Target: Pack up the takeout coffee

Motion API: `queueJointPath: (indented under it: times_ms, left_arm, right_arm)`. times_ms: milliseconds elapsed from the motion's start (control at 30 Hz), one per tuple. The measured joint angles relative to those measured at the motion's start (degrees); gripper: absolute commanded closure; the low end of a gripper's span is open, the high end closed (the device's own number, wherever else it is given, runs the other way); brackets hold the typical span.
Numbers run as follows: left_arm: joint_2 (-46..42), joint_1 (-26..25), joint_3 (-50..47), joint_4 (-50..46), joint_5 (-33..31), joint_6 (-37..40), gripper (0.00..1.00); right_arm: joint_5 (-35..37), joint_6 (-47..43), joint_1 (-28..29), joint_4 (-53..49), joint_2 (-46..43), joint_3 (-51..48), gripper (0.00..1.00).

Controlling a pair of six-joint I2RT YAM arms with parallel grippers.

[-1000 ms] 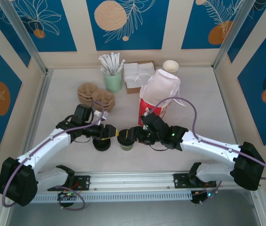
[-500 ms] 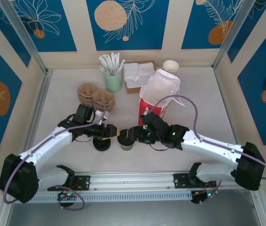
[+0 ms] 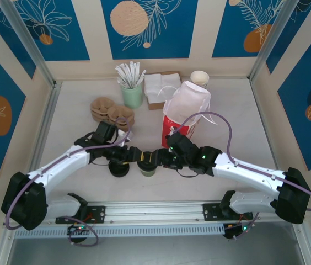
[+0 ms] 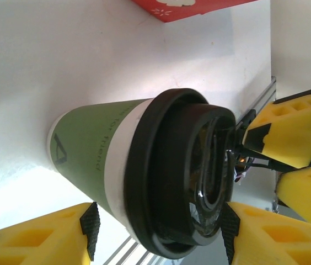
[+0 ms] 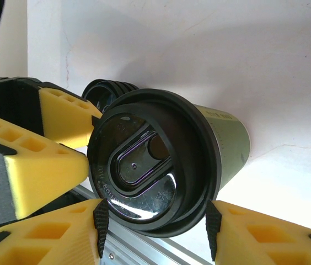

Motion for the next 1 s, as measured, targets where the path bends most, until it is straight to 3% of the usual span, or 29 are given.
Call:
queueJointPath:
  times_ms: [733, 1000]
  left_arm:
    - [0.76, -0.24, -0.07, -1.09, -1.53, 1.90, 0.46]
    - [1.20, -0.24, -0.24, -0.76, -1.20, 2.10, 0.48]
  right_arm:
    - [-0.02, -0.66, -0.42, 0.07, 2.89, 0.00, 0.48]
    - [-0.02, -0.87, -0.61, 0.07, 3.74, -0.04, 0.57]
